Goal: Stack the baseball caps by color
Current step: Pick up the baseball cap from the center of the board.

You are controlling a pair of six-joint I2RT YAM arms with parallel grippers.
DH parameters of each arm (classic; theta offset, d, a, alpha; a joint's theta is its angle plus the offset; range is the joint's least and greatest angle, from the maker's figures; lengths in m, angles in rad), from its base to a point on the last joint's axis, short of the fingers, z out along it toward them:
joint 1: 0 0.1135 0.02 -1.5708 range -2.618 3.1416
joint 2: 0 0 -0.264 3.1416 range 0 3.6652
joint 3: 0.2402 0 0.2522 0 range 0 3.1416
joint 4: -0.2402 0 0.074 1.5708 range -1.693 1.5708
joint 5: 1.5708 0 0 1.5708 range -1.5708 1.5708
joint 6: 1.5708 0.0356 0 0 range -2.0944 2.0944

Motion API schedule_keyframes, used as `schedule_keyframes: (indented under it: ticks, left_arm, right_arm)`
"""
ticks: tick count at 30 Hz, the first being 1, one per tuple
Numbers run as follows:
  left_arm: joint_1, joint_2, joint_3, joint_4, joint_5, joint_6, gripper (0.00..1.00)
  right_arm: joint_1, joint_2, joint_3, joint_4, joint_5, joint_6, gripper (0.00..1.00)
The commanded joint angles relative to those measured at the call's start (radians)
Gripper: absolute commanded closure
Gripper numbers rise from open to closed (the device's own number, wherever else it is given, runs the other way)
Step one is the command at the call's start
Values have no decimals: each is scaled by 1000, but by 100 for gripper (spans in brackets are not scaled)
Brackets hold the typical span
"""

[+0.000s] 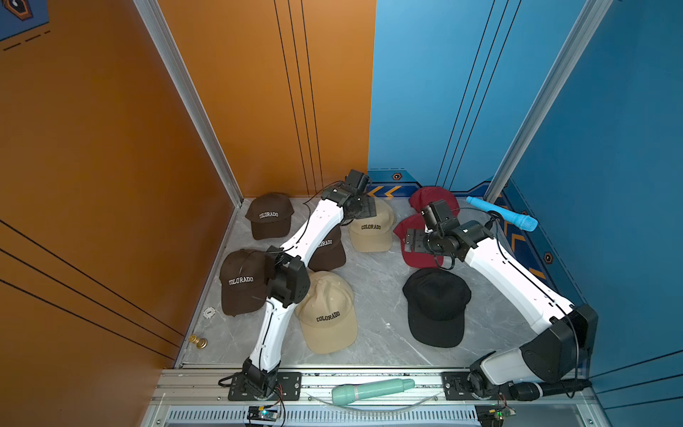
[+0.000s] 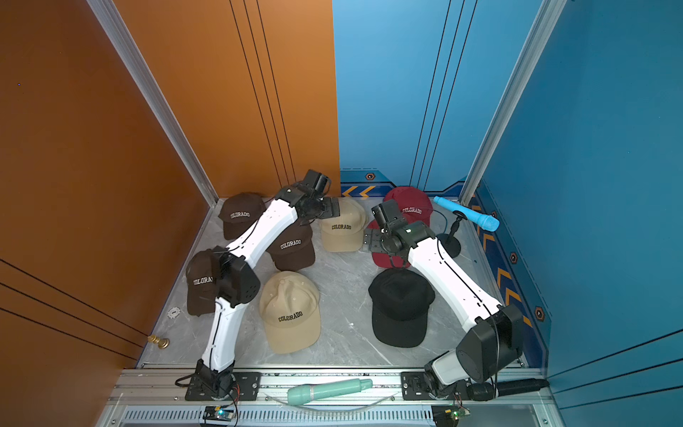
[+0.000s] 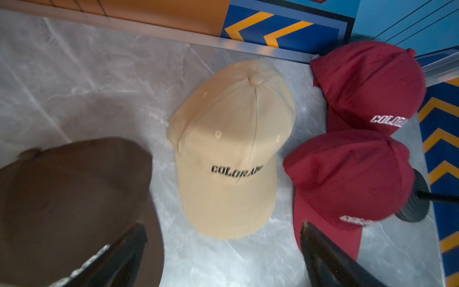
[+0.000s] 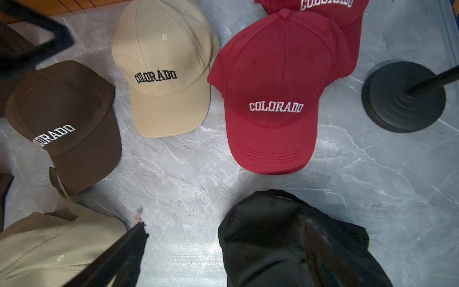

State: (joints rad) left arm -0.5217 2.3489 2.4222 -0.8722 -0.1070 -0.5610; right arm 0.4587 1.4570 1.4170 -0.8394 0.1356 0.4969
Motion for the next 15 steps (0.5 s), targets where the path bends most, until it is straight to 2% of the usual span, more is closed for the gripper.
schedule_keyframes:
  ticks: [1,6,15]
  left_arm:
    - [-15,118,166,-33,-60,34,2]
    - [-27,232,302,-20,-95,59,2]
    - [-39,320,317,63,-123,61,2]
  right_arm:
    - [-14,-49,-37,3,27,-9,0]
    - [-46,-99,-76,2,23,-10,0]
    - [-78,-103,-75,-1,3,-36,0]
